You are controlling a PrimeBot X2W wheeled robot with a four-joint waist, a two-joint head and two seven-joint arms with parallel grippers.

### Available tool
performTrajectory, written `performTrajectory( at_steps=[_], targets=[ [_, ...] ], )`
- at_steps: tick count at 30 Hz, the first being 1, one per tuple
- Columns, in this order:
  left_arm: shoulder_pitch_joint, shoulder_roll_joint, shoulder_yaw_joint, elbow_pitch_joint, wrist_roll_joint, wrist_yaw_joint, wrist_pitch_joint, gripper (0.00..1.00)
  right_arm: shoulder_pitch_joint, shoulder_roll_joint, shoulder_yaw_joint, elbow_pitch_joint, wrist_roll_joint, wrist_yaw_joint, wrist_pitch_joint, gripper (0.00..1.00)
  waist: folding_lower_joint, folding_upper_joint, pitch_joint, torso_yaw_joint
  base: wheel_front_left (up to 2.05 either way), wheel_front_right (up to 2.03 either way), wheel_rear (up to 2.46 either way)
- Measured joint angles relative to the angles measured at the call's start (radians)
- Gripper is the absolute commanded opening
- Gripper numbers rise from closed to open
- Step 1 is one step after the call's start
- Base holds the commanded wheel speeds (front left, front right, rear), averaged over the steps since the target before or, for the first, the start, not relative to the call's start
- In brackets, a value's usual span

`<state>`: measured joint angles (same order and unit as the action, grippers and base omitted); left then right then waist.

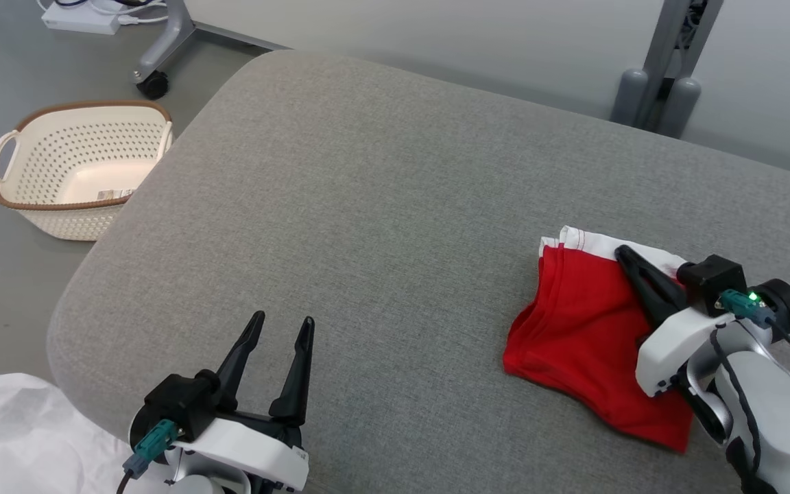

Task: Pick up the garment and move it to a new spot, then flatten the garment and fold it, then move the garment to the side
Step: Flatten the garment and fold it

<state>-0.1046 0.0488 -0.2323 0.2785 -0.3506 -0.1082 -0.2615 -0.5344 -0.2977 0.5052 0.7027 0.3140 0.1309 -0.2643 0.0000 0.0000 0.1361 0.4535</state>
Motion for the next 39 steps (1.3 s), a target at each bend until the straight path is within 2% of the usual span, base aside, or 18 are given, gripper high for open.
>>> performTrajectory(
  at_steps=[8,15,23,26,32,39],
  targets=[
    [-0.005,0.0,-0.025,-0.005,-0.021,0.012,0.0,1.0,-0.126,-0.019,0.077,0.122,0.055,0.0,0.0,0.0,0.0,0.0,0.033,0.065,0.0,0.0,0.0],
    [-0.002,0.001,-0.015,0.001,-0.026,0.021,0.0,1.0,-0.119,-0.022,0.047,0.064,0.082,0.0,0.0,0.0,0.0,0.0,0.017,0.056,0.0,0.0,0.0],
    [0.0,0.0,-0.006,0.0,-0.02,0.021,0.0,1.0,0.029,-0.036,-0.01,-0.033,0.088,0.0,0.0,0.0,0.0,0.0,-0.01,0.011,0.0,0.0,0.0],
    [0.002,0.0,-0.006,-0.002,-0.019,0.021,0.0,1.0,0.075,-0.051,-0.001,-0.055,0.061,0.0,0.0,0.0,0.0,0.0,-0.015,-0.004,0.0,0.0,0.0],
    [-0.001,0.0,-0.017,-0.001,-0.018,0.02,0.0,1.0,0.08,-0.061,0.044,-0.028,0.07,0.0,0.036,0.0,0.0,0.0,0.003,-0.006,0.0,0.0,0.0],
    [-0.009,0.0,-0.025,0.0,-0.021,0.017,0.0,1.0,-0.022,-0.058,0.075,0.064,0.133,0.0,0.06,0.0,0.0,0.0,0.032,0.038,0.0,0.0,0.0]
  ],
)
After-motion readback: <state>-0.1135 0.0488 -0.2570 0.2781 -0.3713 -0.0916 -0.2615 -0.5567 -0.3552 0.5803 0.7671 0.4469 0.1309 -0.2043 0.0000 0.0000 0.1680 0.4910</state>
